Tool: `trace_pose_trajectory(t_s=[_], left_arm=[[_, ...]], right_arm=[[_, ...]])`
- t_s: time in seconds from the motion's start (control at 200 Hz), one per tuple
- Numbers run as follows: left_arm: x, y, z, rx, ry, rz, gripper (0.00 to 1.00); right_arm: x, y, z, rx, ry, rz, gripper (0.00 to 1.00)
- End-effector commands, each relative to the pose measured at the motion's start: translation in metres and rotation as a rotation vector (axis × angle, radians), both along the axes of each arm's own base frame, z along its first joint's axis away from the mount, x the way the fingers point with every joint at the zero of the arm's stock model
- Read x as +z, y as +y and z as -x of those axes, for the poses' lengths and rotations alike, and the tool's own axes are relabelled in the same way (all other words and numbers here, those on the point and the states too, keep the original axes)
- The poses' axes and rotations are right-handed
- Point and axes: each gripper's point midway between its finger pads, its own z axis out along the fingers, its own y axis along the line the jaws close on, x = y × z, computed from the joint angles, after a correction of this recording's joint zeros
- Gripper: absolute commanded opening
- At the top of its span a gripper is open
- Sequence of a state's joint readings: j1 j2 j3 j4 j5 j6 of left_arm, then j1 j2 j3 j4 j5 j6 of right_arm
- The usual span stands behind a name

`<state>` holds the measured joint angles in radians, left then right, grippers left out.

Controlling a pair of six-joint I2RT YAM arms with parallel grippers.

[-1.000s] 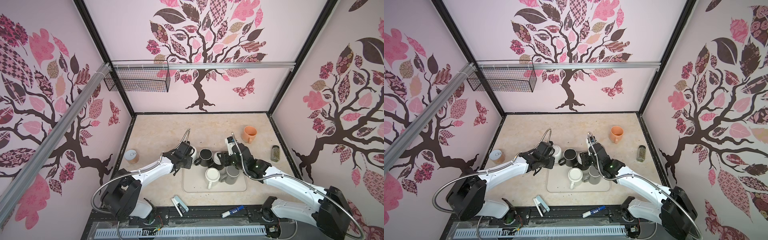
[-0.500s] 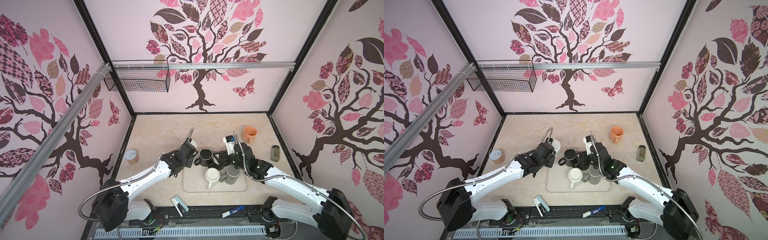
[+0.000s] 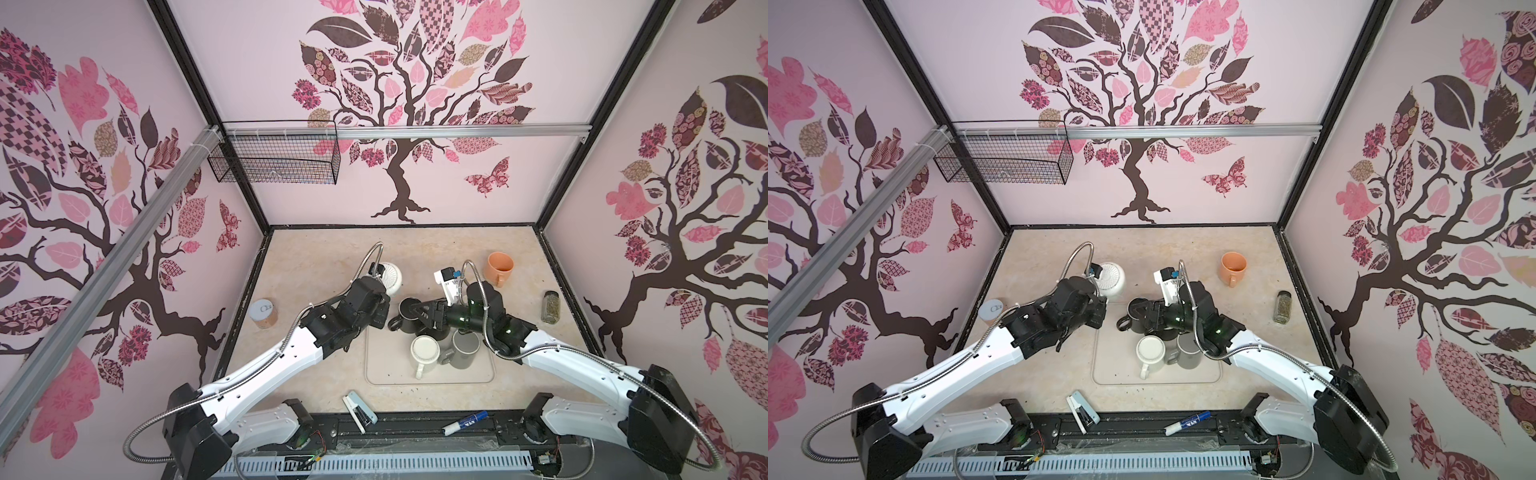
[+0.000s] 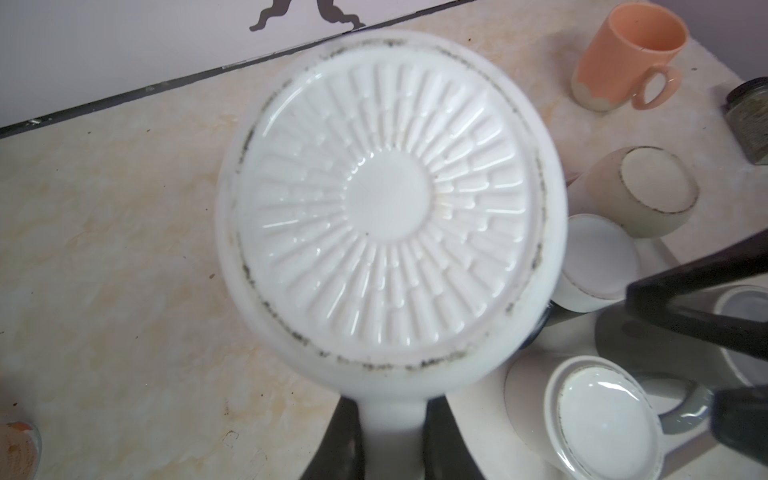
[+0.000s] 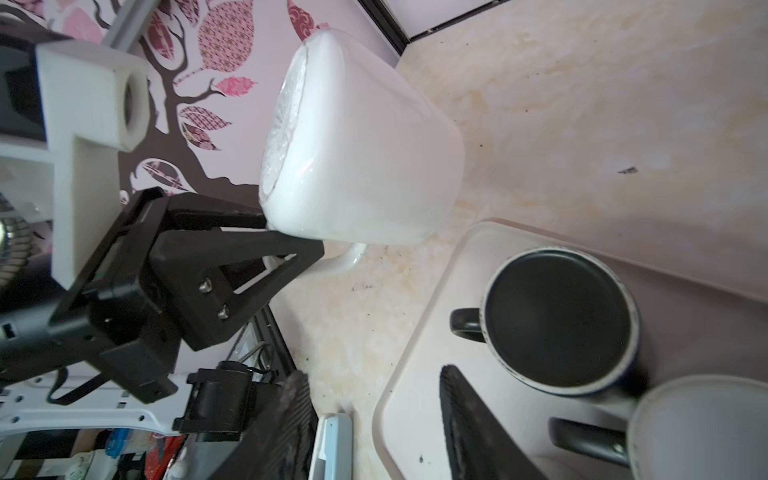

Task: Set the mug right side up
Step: 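Lift and tilt the white mug with the left gripper while the right gripper reaches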

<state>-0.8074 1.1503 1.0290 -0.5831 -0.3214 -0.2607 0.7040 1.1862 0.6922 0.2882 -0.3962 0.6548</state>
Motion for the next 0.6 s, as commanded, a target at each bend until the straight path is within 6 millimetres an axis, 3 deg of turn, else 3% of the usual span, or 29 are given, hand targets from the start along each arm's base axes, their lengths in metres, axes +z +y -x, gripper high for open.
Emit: trace_pose_trajectory(t_s=[0.0, 0.195, 0.595], left_arm=[[0.084, -0.013, -0.005, -0.035, -0.160, 0.187, 0.00], [0.106, -0.015, -0.001, -0.076, -0.178, 0.278, 0.00], [0.148, -0.015, 0.000, -0.096, -0.186, 0.663, 0.00]], right_arm=[[0.027, 0.008, 0.000, 0.061, -0.004, -0.169, 0.55], [0.060, 0.005, 0.013, 0.177, -0.008, -0.454, 0.56], [0.084, 0.010, 0.011, 0.258, 0.012, -0.656, 0.57]])
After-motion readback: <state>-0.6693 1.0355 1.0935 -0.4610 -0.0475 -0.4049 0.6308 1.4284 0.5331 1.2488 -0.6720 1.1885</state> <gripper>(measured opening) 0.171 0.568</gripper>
